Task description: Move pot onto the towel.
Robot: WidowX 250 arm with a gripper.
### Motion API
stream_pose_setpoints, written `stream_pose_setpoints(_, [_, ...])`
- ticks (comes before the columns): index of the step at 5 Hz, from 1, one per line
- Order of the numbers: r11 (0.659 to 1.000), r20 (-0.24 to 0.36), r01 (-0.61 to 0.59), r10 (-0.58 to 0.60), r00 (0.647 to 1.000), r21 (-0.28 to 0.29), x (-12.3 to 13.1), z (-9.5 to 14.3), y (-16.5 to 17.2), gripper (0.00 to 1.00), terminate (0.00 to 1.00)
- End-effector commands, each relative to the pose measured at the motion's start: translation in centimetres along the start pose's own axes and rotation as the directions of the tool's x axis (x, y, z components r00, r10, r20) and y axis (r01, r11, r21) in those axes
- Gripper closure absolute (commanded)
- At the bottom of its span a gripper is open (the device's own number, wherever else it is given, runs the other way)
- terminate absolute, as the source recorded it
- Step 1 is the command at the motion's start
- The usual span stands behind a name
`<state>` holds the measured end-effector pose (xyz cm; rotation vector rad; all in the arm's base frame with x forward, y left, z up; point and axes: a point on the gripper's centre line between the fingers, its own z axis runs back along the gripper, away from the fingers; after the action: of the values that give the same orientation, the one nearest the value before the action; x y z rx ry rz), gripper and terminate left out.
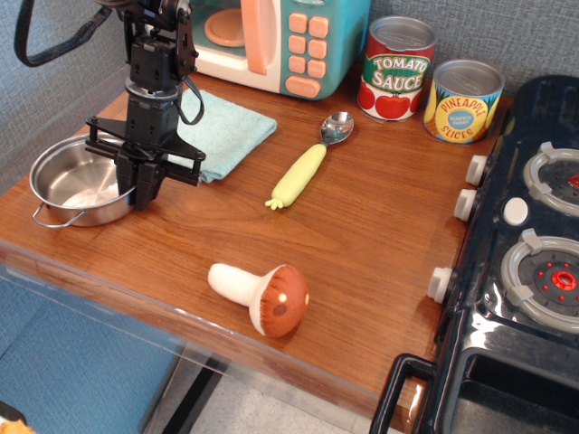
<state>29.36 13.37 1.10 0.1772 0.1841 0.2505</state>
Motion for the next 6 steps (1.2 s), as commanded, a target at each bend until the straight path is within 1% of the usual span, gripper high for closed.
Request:
stream_pose_setpoints(1, [0.998,0.147,-0.055,0.057,0.988,-0.021,1.0,6.9,-0.2,1.0,0.0])
stream_pose_setpoints(2, [0.999,0.184,0.01,-0.001,0.983,-0.047,3.7,7.9,-3.2,1.0,0.0])
stream_pose_setpoints(3, [0.998,0.192,0.021,-0.01,0.981,-0.053,5.5,8.2,-4.8,1.0,0.0])
stream_pose_setpoints(4, [0.998,0.19,0.023,-0.01,0.982,-0.064,7.4,8.3,-5.7,1.0,0.0])
stream_pose_setpoints(5, [0.998,0.176,0.015,-0.004,0.984,-0.058,8.7,7.7,-5.7,1.0,0.0])
stream_pose_setpoints(6, [0.998,0.156,0.0,0.009,0.988,-0.059,9.4,6.9,-4.7,1.0,0.0])
